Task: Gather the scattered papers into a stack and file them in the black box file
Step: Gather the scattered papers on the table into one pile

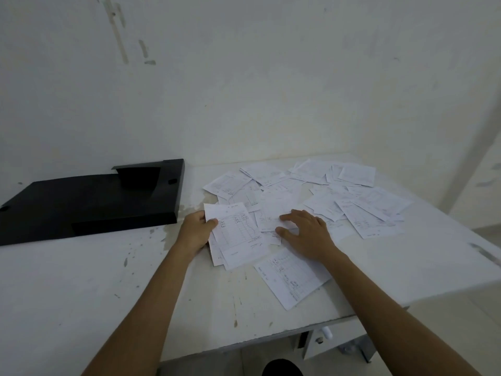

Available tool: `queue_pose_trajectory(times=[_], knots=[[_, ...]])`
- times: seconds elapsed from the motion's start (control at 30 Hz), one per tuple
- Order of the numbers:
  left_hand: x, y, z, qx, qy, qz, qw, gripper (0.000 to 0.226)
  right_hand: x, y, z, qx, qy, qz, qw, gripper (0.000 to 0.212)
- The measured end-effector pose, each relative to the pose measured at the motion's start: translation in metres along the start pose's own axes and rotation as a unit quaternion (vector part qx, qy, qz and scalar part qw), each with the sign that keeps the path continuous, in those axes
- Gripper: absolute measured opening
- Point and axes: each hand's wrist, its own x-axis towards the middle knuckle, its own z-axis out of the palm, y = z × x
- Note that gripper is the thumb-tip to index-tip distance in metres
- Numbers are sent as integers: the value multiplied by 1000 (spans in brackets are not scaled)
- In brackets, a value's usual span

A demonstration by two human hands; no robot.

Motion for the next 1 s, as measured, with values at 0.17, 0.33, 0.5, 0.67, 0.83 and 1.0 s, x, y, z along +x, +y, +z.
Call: queue_pose_trajectory(times=[0.17,0.33,0.5,0.67,0.83,1.0], knots=[[6,-2,0,-20,17,-10,1000,32,13,-5,0,4,5,17,1000,50],[8,-1,6,-40,-30,-25,998,32,15,-22,9,-27,-57,-21,998,65],[11,-1,11,-61,-16,-38,997,31,14,-27,14,5,-41,-40,998,63],[12,0,2,-128,-19,-44,991,29,18,-24,9,14,16,6,1000,62],[9,9,-4,-178,-28,-61,982,26,20,-22,9,14,12,2,1000,58],[8,17,13,-155,-55,-64,984,28,19,-21,9,31,0,1,1000,57]])
